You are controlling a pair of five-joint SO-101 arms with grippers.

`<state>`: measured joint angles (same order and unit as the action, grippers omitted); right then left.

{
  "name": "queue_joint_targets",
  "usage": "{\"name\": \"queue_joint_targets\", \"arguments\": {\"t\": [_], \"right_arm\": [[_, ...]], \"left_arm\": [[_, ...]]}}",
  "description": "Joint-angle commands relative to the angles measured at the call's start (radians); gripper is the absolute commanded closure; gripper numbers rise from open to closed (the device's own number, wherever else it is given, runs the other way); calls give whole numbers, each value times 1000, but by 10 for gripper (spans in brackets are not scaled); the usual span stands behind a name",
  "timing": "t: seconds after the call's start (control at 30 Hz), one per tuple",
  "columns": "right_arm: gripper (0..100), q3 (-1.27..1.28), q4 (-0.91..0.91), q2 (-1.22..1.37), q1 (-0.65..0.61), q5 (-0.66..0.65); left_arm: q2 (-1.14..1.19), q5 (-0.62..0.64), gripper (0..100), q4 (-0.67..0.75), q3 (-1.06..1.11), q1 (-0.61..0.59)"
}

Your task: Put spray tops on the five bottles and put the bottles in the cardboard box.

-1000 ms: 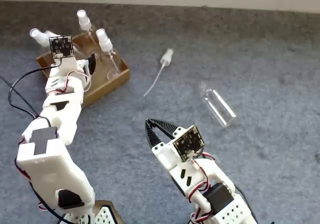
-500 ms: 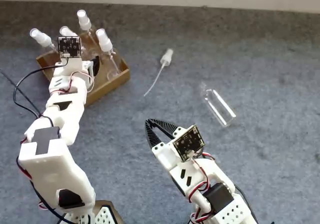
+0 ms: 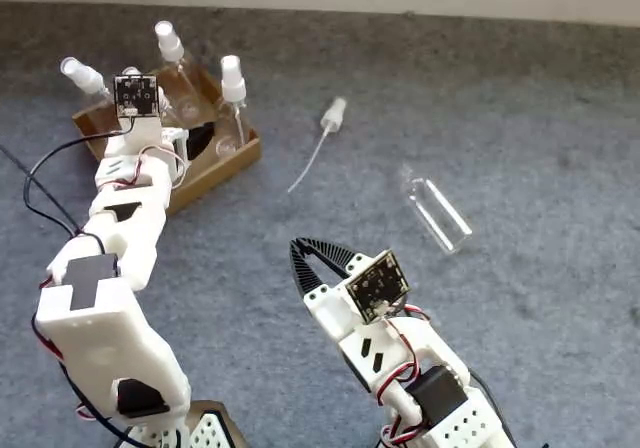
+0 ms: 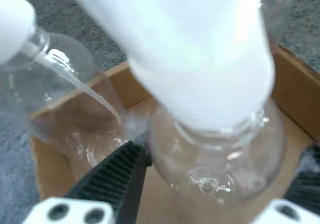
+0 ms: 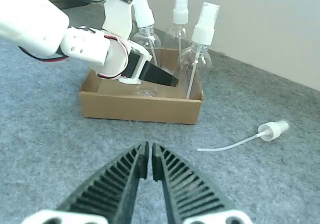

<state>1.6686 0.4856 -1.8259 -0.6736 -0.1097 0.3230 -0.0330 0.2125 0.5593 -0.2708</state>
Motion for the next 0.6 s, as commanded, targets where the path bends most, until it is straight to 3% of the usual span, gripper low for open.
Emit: {"name": "queue_joint_targets", "arguments": {"t": [0.0, 0.57], "right_arm": [[984, 130, 4, -10, 12, -9], [984, 130, 4, -8, 12, -9]], "left_arm": [[-68, -9, 600, -11, 4, 24], [-321, -11, 600, -210, 58, 22]]}}
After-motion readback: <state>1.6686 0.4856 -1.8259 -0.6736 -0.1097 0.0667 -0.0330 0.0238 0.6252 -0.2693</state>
